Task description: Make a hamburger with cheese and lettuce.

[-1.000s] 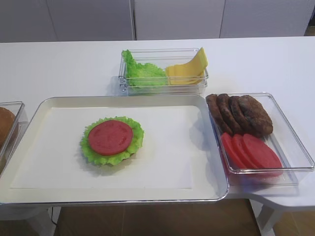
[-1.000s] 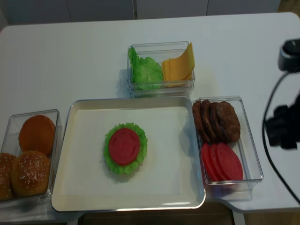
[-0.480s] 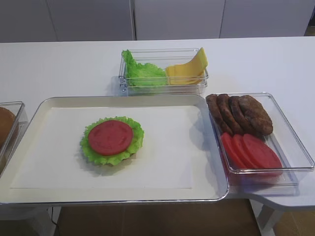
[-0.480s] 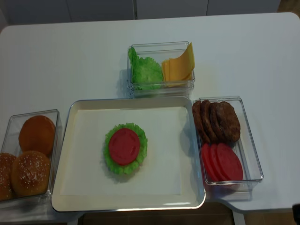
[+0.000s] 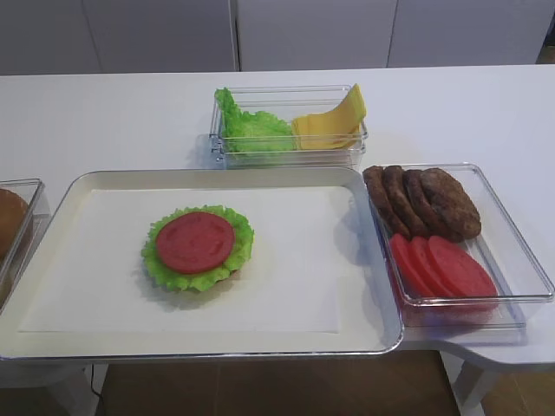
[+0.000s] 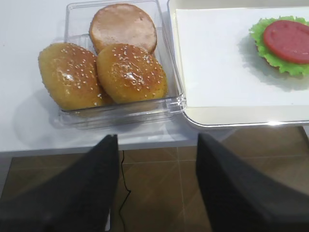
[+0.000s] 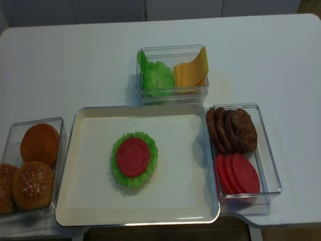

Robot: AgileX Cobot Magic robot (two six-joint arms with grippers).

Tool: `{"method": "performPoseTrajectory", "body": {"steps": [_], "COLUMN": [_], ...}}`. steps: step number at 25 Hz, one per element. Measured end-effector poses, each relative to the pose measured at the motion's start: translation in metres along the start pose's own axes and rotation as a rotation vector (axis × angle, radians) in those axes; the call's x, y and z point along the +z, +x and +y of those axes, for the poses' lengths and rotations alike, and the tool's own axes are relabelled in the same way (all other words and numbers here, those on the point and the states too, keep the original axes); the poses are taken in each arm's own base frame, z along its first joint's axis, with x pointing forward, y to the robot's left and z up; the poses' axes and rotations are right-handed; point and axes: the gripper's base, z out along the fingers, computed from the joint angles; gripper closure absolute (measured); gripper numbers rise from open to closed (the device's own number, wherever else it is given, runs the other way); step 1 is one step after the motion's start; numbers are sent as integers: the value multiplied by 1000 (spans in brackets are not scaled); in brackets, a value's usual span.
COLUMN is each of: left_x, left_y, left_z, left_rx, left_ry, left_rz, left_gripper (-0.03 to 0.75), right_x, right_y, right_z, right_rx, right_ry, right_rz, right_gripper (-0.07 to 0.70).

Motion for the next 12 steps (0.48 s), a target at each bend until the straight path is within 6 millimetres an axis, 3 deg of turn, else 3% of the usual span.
{"method": "performPoseTrajectory", "body": {"steps": [4,12], "left_x": [0,0], "left_y": [0,0], "left_z": [0,0], "left_rx": [0,0], "left_ry": [0,0], "left_rz": [0,0], "left_gripper": [334,334], "right_x": [-12,3], "right_y": [14,31], "right_z": [-1,-1], "right_rx": [-5,-21], "right_ry": [-4,-11], "right_rz": [-98,-77], "right_gripper": [223,222]}}
